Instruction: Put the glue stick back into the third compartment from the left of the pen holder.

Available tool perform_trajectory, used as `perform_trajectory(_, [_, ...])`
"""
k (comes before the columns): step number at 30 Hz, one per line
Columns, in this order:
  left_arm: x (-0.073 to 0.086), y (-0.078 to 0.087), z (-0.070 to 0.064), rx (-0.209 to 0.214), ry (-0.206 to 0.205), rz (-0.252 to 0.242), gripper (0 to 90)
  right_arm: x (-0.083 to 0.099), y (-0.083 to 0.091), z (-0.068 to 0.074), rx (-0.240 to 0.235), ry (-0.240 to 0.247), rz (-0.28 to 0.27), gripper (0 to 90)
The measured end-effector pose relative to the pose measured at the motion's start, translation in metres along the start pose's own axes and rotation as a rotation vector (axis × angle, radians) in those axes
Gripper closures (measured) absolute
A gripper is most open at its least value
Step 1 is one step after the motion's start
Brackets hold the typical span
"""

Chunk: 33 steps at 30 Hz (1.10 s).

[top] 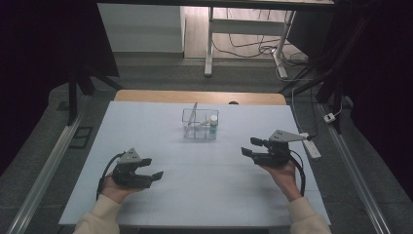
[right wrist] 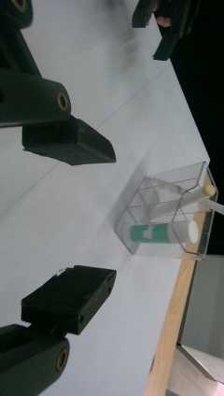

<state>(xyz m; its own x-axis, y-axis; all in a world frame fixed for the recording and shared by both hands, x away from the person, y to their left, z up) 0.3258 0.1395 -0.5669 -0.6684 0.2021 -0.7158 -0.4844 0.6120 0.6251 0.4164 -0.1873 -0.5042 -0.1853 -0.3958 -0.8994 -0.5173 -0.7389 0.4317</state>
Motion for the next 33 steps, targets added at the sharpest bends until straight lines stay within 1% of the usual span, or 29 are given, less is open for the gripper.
perform_trajectory(3, [0.000, 0.000, 0.000, -0.001, 0.001, 0.001, 27.4, 0.008, 0.005, 0.001, 0.006, -0.004, 0.001, 36.2])
perform_trajectory(11, [0.000, 0.000, 0.000, -0.003, 0.000, -0.001, 27.1, 0.036, 0.017, 0.005, 0.004, -0.007, 0.041, 33.7])
perform_trajectory(17, [-0.001, 0.000, 0.000, -0.006, -0.002, -0.005, 26.6, 0.053, 0.024, 0.006, 0.013, 0.012, 0.074, 31.9])
perform_trajectory(21, [-0.001, 0.000, 0.001, -0.006, -0.002, -0.008, 26.5, 0.061, 0.027, 0.006, 0.019, 0.014, 0.088, 31.3])
perform_trajectory(25, [-0.001, 0.000, 0.000, -0.007, -0.007, -0.008, 26.5, 0.066, 0.028, 0.007, 0.025, 0.029, 0.098, 31.1])
perform_trajectory(29, [-0.002, 0.000, 0.000, -0.008, -0.011, -0.013, 26.5, 0.067, 0.028, 0.008, 0.027, 0.041, 0.105, 31.1])
perform_trajectory(33, [-0.002, 0.000, 0.000, -0.009, -0.016, -0.012, 26.4, 0.065, 0.029, 0.008, 0.029, 0.052, 0.092, 31.1])
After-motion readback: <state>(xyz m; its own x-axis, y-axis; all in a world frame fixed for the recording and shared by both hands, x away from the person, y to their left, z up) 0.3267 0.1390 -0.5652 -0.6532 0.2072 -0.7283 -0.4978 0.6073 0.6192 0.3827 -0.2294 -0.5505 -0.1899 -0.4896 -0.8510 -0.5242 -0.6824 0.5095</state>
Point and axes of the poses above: each handheld gripper's, and its own axes: y roughly backward along the jaws, x roughly out of its underside, z roughly to its left, the point moved 10 cm from there along -y, roughly forward along the jaws, and after that the axes turned 11 degrees about y, right-handed, at the moved point
